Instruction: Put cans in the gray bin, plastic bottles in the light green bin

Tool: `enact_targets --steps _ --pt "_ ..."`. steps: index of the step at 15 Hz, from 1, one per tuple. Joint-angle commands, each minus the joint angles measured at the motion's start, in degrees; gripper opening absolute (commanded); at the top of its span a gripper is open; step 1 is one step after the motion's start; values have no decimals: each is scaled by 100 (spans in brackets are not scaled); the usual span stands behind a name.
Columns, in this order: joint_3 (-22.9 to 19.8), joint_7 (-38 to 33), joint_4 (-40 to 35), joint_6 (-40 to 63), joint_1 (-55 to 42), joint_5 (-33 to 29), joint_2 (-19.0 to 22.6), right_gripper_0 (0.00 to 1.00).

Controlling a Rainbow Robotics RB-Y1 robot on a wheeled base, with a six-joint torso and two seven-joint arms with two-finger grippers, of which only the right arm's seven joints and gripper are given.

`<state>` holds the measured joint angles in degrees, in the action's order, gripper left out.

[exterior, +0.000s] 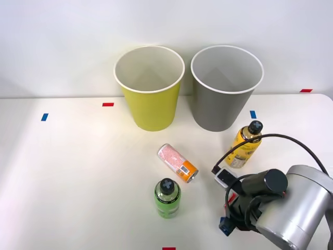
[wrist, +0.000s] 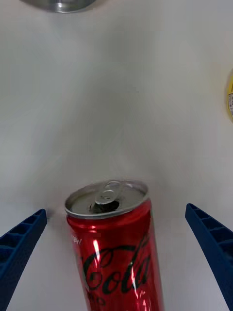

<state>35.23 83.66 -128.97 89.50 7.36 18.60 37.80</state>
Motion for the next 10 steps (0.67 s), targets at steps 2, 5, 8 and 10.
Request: enact_targets --steps 2,5,8,10 --pt "-7 54 232 -125 37 -111 -98 100" --pt "2 133 276 -169 37 -164 -71 100" --pt "2 142 276 -169 29 -173 -27 0" --pt "2 142 232 -169 29 -173 25 0"
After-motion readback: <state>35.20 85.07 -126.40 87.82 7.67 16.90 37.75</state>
